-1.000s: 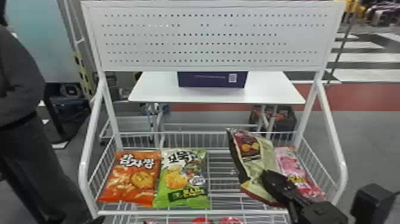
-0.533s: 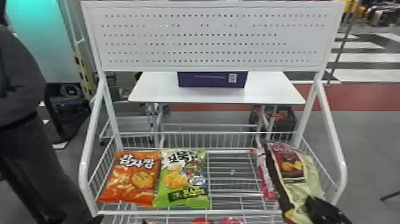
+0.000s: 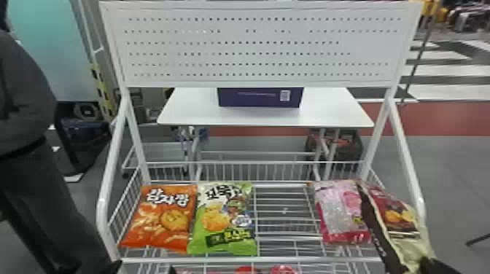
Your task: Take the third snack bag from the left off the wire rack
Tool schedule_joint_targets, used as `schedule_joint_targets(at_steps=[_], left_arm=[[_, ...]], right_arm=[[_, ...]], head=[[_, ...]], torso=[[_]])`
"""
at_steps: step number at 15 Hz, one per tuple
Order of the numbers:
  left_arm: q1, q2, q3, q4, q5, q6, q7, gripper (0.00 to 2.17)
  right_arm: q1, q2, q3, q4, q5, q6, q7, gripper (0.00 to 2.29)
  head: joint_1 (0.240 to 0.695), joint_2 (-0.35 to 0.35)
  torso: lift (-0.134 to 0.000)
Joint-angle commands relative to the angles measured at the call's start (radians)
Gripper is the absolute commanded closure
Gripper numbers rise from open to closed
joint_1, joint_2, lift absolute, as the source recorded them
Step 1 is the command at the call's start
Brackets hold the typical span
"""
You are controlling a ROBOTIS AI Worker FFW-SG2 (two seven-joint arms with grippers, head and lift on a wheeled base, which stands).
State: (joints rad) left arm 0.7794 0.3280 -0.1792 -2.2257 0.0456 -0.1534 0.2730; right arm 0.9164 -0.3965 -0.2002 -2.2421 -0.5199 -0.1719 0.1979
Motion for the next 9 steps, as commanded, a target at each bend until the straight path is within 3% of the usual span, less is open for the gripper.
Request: schedule_joint_targets(at_steps=[1, 9], left_arm=[[0.006, 0.002, 0.012, -0.003, 0.01, -0.007, 0.0, 0.17], [0.012, -0.001, 0.023, -0.005, 0.011, -0.01, 0.0, 0.17]], right_arm=[[0.016, 0.002, -0.011, 0.013, 0.004, -0.019, 0.0, 2.24], [0.021, 0.008, -0.024, 0.021, 0.009, -0.044, 0.0, 2.24]], head=[[0.499, 0.0], [0.499, 0.0]], torso=[[0.0], [0.0]])
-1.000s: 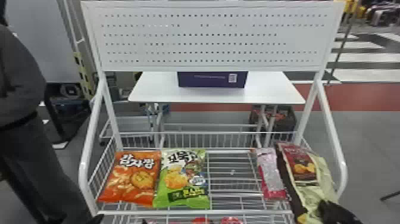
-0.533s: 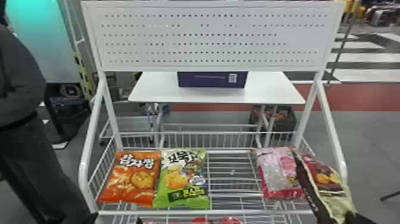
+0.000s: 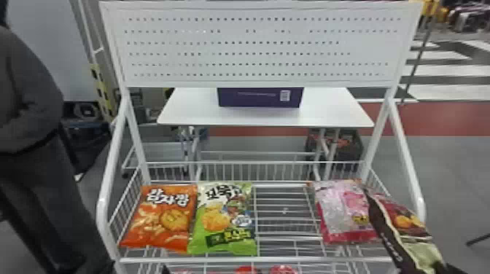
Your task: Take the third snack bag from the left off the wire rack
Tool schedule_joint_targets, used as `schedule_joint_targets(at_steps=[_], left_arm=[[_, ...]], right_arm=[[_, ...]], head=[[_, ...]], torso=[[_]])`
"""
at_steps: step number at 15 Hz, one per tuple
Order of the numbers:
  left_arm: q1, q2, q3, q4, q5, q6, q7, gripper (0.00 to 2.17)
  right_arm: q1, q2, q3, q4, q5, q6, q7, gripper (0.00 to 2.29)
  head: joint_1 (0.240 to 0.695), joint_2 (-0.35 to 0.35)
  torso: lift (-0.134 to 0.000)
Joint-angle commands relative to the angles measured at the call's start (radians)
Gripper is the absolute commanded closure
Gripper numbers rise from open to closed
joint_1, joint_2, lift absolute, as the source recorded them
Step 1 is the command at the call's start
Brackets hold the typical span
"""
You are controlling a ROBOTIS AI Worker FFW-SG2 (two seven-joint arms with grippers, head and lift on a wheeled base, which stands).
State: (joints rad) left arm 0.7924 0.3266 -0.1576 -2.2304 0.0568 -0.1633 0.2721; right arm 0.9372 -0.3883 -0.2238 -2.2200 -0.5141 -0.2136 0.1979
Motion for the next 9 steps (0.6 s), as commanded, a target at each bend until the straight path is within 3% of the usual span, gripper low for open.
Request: schedule_joint_targets(at_steps=[1, 9], left_arm=[[-0.001, 0.0, 0.001, 0.0, 0.0, 0.0, 0.001, 0.17], [-0.001, -0.001, 0.004, -0.002, 0.0, 0.0, -0.001, 0.17]], right_arm=[[0.0, 0.002, 0.0, -0.003, 0.005, -0.002, 0.0, 2.24], [-0.006, 0.003, 0.001, 0.0, 0.006, -0.002, -0.002, 2.24]], head=[[0.499, 0.0], [0.499, 0.0]], torso=[[0.0], [0.0]])
